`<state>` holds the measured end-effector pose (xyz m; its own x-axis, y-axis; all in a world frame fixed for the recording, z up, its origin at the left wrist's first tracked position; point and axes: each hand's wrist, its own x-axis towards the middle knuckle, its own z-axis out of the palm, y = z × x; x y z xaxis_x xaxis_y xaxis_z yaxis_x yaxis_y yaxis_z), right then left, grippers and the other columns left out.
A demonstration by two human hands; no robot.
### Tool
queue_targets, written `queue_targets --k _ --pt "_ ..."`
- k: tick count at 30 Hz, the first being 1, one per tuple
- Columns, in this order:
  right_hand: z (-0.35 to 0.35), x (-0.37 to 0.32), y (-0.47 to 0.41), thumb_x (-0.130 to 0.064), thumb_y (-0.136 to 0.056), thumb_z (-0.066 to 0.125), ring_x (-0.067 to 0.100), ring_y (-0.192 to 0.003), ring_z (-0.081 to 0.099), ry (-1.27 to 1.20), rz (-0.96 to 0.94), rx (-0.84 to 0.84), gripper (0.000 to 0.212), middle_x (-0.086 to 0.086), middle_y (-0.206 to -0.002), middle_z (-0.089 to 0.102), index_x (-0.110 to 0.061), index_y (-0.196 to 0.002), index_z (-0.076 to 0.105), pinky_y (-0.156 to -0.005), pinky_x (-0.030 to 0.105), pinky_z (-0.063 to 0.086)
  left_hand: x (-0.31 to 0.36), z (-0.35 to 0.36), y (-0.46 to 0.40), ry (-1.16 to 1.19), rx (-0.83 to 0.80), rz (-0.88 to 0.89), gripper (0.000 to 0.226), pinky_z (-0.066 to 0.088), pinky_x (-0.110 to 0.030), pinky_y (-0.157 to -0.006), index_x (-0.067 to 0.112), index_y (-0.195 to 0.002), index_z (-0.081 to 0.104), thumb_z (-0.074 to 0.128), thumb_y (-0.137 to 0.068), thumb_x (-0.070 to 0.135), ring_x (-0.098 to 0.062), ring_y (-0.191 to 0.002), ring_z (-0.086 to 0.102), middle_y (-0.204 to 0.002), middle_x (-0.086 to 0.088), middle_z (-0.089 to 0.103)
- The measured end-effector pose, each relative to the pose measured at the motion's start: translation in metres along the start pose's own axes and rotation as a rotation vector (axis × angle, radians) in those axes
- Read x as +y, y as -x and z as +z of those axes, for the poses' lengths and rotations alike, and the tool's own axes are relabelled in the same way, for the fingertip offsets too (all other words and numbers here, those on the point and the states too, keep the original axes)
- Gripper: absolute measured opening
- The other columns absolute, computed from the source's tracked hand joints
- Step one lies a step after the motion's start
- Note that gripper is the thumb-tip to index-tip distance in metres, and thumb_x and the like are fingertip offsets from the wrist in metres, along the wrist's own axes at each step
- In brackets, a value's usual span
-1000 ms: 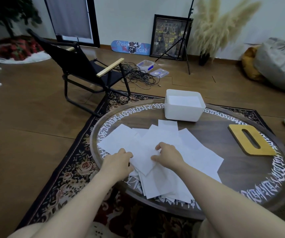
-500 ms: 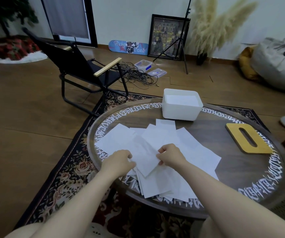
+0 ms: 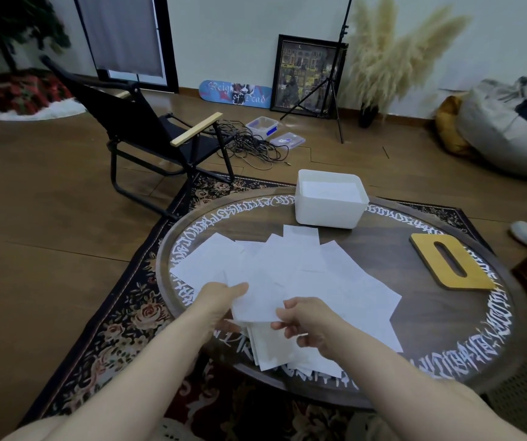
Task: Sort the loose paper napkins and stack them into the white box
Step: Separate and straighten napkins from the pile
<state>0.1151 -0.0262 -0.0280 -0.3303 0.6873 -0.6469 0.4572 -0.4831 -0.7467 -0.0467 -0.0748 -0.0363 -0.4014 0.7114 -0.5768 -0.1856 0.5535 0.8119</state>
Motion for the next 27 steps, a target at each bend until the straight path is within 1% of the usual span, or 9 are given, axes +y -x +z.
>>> queue_targets --k 3,5,8,10,12,14,18,22,27 --pt "0.007 0.003 0.002 -0.005 -0.09 0.055 0.009 -0.045 0.048 0.07 -0.034 -0.034 0.012 0.003 -0.063 0.068 -0.008 -0.102 0.055 -0.045 0.021 0.023 -0.001 -0.001 -0.001 0.083 0.044 0.029 0.004 0.056 -0.035 -0.058 -0.003 -0.092 0.062 0.06 -0.09 0.0 -0.029 -0.071 0.062 -0.089 -0.017 0.067" --pt "0.009 0.003 0.004 -0.005 -0.088 0.055 0.009 -0.046 0.048 0.112 -0.064 -0.042 0.007 0.002 -0.063 0.067 -0.01 -0.092 0.054 -0.045 0.021 0.023 -0.003 -0.002 -0.002 0.063 0.058 0.039 0.008 0.053 -0.038 -0.071 -0.005 -0.091 0.062 0.056 -0.088 -0.009 -0.031 -0.078 0.062 -0.096 -0.022 0.066" --pt "0.011 0.001 0.004 -0.007 -0.088 0.057 0.01 -0.048 0.049 0.189 -0.133 -0.03 0.004 0.002 -0.064 0.066 -0.011 -0.09 0.056 -0.043 0.019 0.028 -0.003 -0.002 0.001 0.03 0.077 0.068 0.015 0.049 -0.033 -0.068 -0.004 -0.089 0.061 0.05 -0.089 -0.014 -0.03 -0.081 0.059 -0.099 -0.022 0.062" --pt "0.01 0.0 -0.004 -0.011 -0.088 0.059 0.01 -0.053 0.051 0.261 -0.204 0.04 0.003 0.002 -0.07 0.066 -0.012 -0.09 0.058 -0.048 0.019 0.041 -0.002 -0.006 0.002 0.034 0.117 0.096 0.016 0.049 -0.034 -0.068 -0.006 -0.098 0.061 0.05 -0.089 -0.013 -0.029 -0.081 0.059 -0.1 -0.021 0.062" --pt "0.004 -0.001 -0.017 -0.021 -0.088 0.061 0.012 -0.072 0.056 0.497 -0.329 0.183 0.012 -0.001 -0.087 0.063 -0.018 -0.099 0.059 -0.065 0.026 0.045 0.0 -0.011 0.001 0.059 0.157 0.11 0.017 0.05 -0.034 -0.074 -0.005 -0.103 0.061 0.051 -0.09 -0.011 -0.029 -0.083 0.06 -0.103 -0.019 0.063" --pt "-0.005 -0.003 -0.03 -0.031 -0.089 0.06 0.016 -0.102 0.051 0.816 -0.453 0.321 0.028 -0.003 -0.108 0.057 -0.022 -0.116 0.055 -0.079 0.029 0.041 0.001 -0.018 -0.001 0.086 0.19 0.108 0.019 0.048 -0.035 -0.078 -0.004 -0.107 0.061 0.051 -0.091 -0.009 -0.03 -0.09 0.06 -0.107 -0.02 0.064" --pt "-0.016 -0.008 -0.052 -0.043 -0.088 0.06 0.02 -0.129 0.03 1.028 -0.547 0.349 0.056 -0.004 -0.134 0.042 -0.028 -0.138 0.041 -0.099 0.033 0.026 0.001 -0.029 -0.003 0.1 0.207 0.082 0.025 0.047 -0.035 -0.081 -0.007 -0.117 0.059 0.052 -0.092 -0.005 -0.03 -0.094 0.058 -0.111 -0.019 0.062" --pt "-0.015 -0.008 -0.07 -0.048 -0.086 0.06 0.018 -0.129 0.028 1.075 -0.54 0.296 0.058 -0.006 -0.135 0.043 -0.032 -0.139 0.042 -0.099 0.033 0.023 -0.001 -0.037 -0.007 0.102 0.204 0.069 0.025 0.049 -0.038 -0.083 -0.006 -0.116 0.06 0.052 -0.091 -0.006 -0.033 -0.094 0.06 -0.113 -0.021 0.064" --pt "-0.013 -0.014 -0.079 -0.047 -0.093 0.051 0.018 -0.121 0.038 1.205 -0.603 0.411 0.042 -0.006 -0.122 0.057 -0.029 -0.13 0.053 -0.094 0.033 0.026 0.0 -0.043 -0.008 0.11 0.204 0.058 0.026 0.051 -0.038 -0.081 -0.005 -0.118 0.058 0.052 -0.092 -0.004 -0.033 -0.095 0.061 -0.11 -0.019 0.063"
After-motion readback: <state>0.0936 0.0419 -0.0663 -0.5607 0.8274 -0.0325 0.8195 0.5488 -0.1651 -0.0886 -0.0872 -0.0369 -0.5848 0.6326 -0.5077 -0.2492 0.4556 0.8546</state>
